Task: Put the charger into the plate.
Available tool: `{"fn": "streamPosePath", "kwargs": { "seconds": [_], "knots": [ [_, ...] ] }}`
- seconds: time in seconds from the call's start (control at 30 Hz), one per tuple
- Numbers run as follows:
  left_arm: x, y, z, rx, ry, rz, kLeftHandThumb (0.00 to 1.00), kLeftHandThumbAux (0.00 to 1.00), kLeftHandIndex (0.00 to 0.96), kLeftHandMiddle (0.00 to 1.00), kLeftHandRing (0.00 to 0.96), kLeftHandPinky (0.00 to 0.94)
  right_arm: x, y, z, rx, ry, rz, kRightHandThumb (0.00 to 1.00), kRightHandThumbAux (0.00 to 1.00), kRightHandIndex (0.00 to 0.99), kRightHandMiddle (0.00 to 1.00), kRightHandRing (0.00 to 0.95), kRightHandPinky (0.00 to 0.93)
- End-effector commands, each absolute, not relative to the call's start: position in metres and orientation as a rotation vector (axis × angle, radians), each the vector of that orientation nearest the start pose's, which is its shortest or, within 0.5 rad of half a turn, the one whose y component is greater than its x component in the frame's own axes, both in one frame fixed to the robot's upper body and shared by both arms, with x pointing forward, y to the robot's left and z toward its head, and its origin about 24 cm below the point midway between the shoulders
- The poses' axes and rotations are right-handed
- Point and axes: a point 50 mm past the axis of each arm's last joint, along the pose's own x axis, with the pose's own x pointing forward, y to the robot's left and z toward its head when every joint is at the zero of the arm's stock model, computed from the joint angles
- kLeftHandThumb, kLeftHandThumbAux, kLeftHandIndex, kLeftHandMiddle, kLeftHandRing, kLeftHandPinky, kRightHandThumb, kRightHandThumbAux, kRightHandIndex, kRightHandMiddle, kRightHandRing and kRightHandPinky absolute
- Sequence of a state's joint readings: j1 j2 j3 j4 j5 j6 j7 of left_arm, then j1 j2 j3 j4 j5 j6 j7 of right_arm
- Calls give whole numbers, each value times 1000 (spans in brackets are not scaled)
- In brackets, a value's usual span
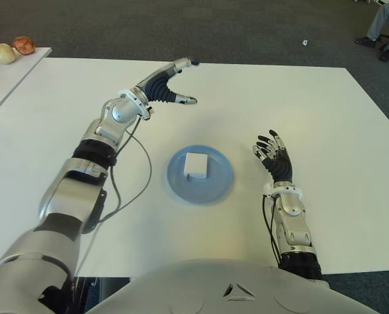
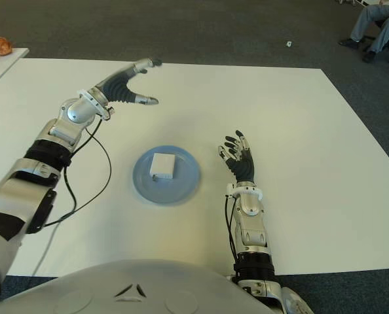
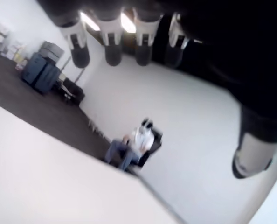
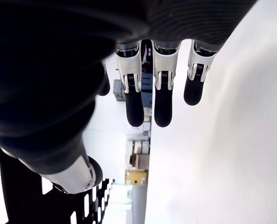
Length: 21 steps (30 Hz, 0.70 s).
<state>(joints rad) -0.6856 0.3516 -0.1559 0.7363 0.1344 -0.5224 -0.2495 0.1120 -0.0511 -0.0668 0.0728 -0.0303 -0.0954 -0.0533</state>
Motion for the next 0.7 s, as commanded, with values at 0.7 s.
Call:
{"fn": "streamPosePath", "kwargs": {
  "seconds": [0.7],
  "knots": [
    [301, 206, 4, -163, 81, 47, 32, 645, 66, 91, 78, 85, 222, -197, -5, -70, 121, -151, 0, 678, 55, 253, 232, 168]
  ]
}}
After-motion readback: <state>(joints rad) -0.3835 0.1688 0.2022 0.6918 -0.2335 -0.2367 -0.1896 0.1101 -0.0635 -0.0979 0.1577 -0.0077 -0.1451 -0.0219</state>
